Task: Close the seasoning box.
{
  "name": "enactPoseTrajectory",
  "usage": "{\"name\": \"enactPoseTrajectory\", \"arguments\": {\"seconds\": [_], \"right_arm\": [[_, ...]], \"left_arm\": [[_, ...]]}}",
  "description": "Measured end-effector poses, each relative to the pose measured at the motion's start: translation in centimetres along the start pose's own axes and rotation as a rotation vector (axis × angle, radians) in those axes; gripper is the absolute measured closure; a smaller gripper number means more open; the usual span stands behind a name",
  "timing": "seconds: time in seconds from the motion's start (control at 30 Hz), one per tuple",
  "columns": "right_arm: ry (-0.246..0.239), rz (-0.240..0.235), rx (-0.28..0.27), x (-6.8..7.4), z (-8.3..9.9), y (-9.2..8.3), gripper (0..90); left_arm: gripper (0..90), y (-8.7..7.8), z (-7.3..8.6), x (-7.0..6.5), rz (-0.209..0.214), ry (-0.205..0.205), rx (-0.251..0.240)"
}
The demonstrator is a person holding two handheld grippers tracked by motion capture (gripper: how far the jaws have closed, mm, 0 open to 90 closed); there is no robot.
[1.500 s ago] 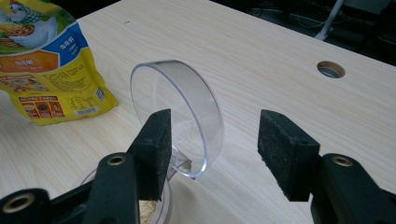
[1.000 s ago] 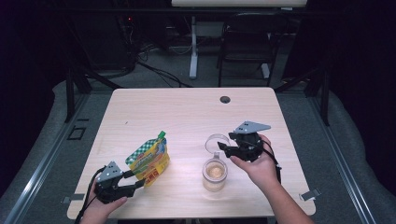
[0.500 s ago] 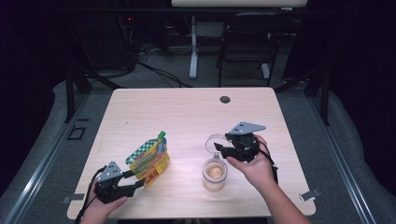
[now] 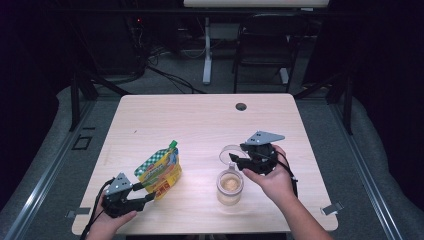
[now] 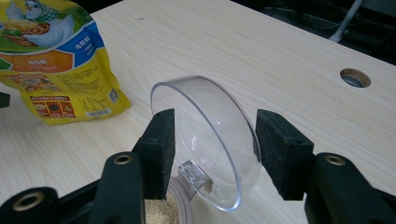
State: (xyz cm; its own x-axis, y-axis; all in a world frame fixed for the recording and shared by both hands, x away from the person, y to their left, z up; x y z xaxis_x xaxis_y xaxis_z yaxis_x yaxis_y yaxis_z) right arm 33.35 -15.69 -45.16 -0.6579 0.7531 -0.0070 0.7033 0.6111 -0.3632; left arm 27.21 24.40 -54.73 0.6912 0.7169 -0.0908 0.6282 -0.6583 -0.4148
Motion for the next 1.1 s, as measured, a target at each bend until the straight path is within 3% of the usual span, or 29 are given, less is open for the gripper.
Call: {"name": "enactPoseTrajectory", "arguments": {"seconds": [0.5, 1.1], "right_arm": [[-0.036, -0.017, 0.009, 0.3, -0.3, -0.8, 59.2], [-0.066, -0.025, 0.009, 1.0, -0.1, -1.5, 57.8]], "left_arm": [[44.6, 0.1, 0.0, -0.1, 0.001, 0.001, 0.004], [44.6, 0.1, 0.0, -0.1, 0.011, 0.002, 0.002]]}}
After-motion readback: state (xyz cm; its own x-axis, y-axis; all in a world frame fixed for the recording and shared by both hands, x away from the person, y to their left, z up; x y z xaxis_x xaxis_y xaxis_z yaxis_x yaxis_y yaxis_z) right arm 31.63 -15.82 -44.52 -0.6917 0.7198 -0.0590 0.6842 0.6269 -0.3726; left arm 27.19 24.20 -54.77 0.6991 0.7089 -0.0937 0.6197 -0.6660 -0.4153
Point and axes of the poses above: each handheld gripper's, and its own axes: y roughly forward along the jaws, z roughly out of its underside, x roughly to its left, the point moved 1 cm from there along y, roughly forward along the jaws, and after that the axes turned 14 degrees about -x, right-handed, at the moved point
